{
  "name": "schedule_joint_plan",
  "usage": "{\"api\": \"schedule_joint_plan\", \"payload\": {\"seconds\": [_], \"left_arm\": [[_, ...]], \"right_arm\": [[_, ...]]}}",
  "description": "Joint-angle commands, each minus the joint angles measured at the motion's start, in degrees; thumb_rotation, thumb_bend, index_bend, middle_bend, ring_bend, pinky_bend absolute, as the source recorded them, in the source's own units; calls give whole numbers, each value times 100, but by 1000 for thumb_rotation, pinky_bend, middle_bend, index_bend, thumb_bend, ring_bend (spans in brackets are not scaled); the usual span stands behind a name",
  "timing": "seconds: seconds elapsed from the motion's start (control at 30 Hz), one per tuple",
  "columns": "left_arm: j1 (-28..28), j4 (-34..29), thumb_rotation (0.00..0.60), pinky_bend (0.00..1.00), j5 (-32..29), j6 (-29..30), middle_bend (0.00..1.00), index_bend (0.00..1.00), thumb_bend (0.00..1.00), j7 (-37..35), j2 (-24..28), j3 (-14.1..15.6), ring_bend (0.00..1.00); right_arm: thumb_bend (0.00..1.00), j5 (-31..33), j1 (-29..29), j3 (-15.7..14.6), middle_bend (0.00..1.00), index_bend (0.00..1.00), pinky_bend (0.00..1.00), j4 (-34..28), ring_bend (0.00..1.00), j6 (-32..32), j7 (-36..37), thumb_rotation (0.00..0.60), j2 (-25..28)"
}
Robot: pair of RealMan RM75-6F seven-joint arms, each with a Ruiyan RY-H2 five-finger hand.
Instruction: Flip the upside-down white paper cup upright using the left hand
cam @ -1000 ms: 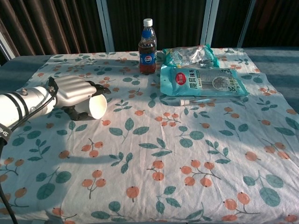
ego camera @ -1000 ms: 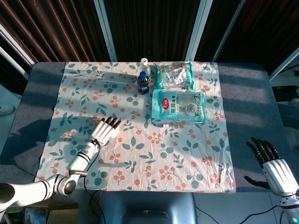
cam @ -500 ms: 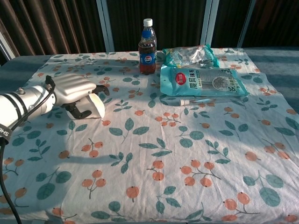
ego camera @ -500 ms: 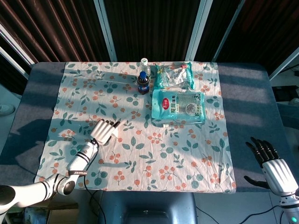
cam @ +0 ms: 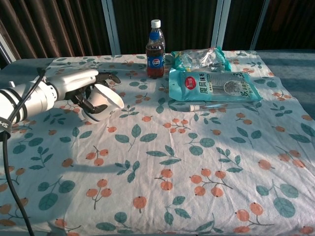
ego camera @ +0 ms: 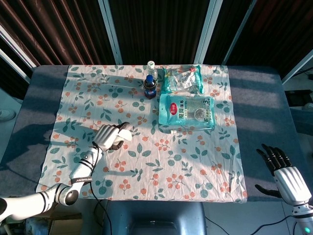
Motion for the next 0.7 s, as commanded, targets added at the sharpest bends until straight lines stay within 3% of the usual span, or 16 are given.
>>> {"api": "schedule_joint_plan", "payload": {"seconds": [0.03, 0.27, 0.7], "left_arm": [[158, 180, 600, 459, 445, 219, 310, 132, 415, -972, -127, -206, 361], [261, 692, 600, 453, 777, 484, 295, 99, 417, -2051, -395, -337, 330], [360, 1476, 600, 319, 995, 441, 226, 0, 419, -2545, -712, -156, 225]], "right_arm": [[58, 5, 4, 0, 0, 0, 181, -4, 0, -10, -5, 600, 3], [58, -4, -5, -7, 0, 0, 181, -2, 0, 7, 5, 600, 5], [58, 4, 2, -4, 0, 0, 181, -6, 0, -5, -3, 600, 6]]}}
